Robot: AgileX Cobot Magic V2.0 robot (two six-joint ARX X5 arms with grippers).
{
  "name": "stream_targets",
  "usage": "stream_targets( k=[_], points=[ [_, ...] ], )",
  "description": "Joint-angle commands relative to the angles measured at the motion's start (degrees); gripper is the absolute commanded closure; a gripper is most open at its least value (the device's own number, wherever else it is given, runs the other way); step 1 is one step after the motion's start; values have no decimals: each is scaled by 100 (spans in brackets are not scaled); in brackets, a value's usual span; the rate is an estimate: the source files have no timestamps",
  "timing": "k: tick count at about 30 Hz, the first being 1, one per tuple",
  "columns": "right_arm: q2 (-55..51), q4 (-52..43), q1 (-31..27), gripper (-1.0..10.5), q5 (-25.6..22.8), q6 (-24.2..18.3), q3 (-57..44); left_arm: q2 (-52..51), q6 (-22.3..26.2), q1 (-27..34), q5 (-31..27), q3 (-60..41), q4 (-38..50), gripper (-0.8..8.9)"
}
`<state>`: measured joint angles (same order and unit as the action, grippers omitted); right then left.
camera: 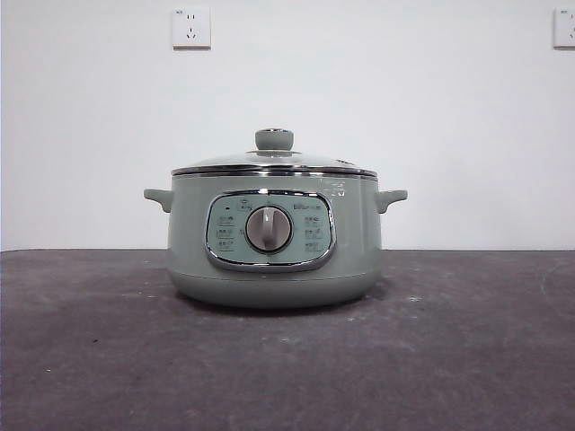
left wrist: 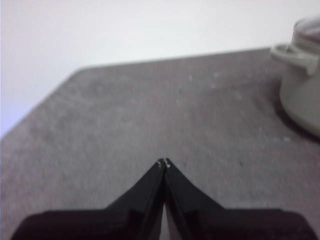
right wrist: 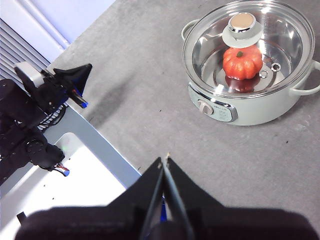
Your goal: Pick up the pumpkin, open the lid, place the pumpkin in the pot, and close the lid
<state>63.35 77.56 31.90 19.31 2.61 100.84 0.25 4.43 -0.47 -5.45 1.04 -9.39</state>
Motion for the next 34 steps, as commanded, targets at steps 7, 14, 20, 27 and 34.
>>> stream_targets(
  k=[7, 14, 20, 27, 34],
  points=[
    [-15, 98, 9, 941, -15, 46, 0, -4, -166, 20, -17, -92, -72, 817],
    [-15, 98, 9, 941, -15, 46, 0, -7, -166, 17, -17, -92, -72, 817],
    [-15, 98, 9, 941, -15, 46, 0, -4, -166, 17, -15, -92, -72, 817],
    [-179, 70, -173, 942, -221, -398, 0, -4, -166, 17, -17, -92, -72, 817],
    [-1038, -1003, -1408, 942, -175, -527, -533, -7, -166, 17, -13, -92, -72, 817]
  ],
)
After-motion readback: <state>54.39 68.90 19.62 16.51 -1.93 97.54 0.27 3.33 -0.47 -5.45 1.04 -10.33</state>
